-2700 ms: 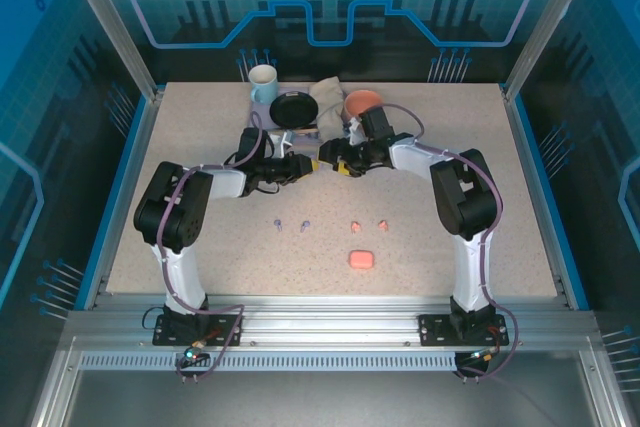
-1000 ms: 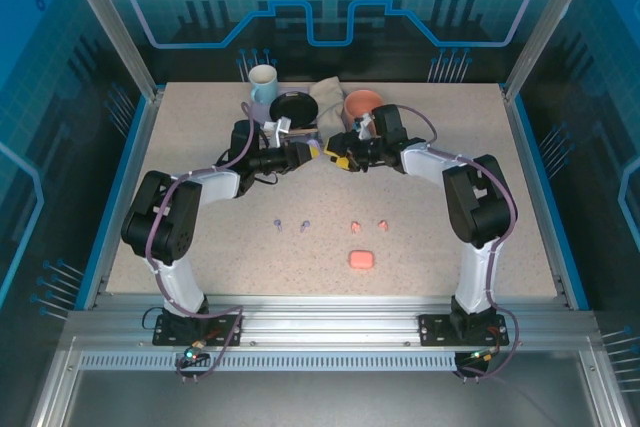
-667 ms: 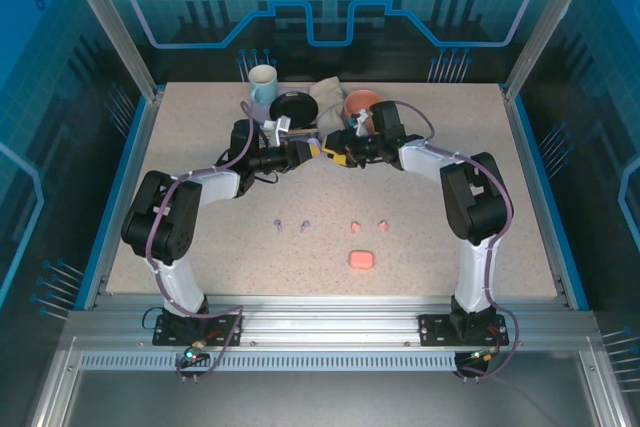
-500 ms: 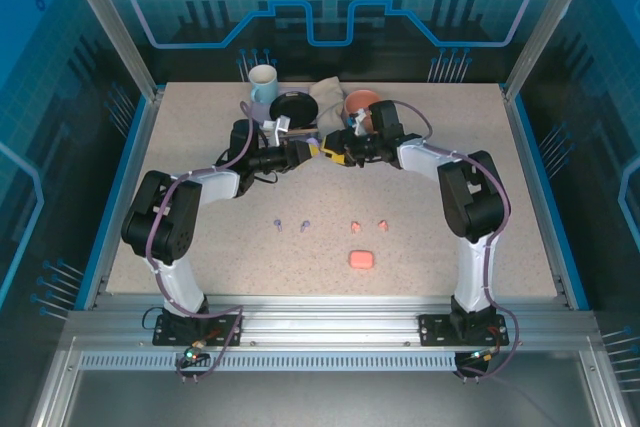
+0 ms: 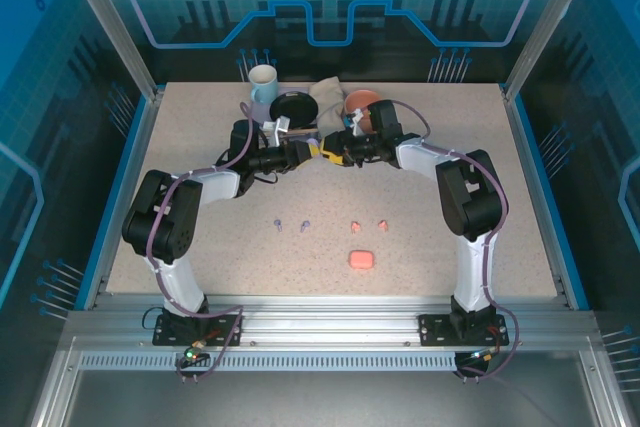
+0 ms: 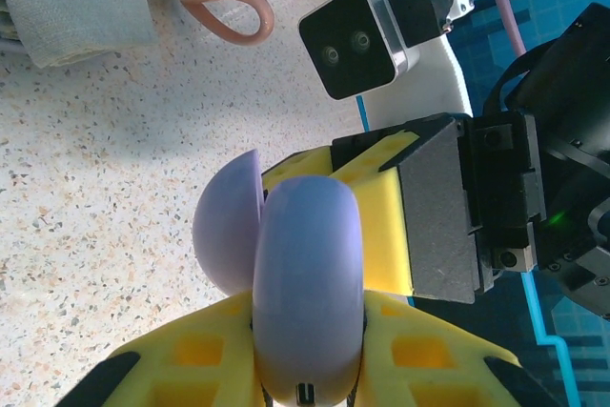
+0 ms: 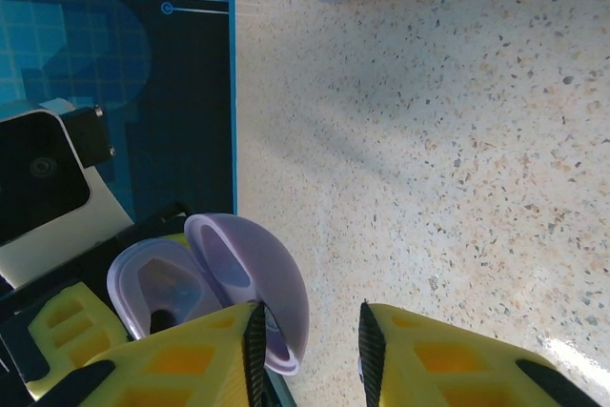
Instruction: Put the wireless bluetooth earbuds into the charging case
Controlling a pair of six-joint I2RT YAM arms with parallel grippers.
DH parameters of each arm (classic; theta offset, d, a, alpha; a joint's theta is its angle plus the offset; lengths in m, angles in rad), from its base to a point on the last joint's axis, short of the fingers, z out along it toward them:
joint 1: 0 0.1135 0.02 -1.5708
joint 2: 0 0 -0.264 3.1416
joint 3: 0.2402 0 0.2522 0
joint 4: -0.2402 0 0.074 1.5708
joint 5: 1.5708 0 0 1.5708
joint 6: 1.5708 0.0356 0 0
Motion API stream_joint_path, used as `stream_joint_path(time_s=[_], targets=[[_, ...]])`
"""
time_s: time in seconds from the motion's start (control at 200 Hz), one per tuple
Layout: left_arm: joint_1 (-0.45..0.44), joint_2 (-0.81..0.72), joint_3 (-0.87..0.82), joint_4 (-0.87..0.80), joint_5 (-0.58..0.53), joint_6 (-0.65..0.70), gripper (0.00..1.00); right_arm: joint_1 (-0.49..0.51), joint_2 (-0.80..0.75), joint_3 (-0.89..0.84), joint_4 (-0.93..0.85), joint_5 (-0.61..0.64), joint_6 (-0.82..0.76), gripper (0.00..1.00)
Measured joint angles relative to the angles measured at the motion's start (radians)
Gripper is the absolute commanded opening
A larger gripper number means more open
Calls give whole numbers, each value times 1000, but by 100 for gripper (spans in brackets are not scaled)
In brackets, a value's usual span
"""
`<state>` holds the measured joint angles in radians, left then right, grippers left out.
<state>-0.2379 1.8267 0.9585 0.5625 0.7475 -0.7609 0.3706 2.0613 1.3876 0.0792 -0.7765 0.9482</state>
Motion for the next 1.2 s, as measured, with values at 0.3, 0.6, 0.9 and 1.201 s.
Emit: stream_joint_path(time_s=[0.3,0.6,0.9,1.201], targets=[[3,8,6,3,32,0,8,0,14,27,-20,-46,-70,24],[5,22,19,4,44,-6,10,-8,40,53,-46,-85,-116,10],[6,28,27,4,55,-25,30,-11,40,82,-122,-82,-170,0],[5,27,47,-31,61,0,75,-11,40,192,-319,-17,-296,0]])
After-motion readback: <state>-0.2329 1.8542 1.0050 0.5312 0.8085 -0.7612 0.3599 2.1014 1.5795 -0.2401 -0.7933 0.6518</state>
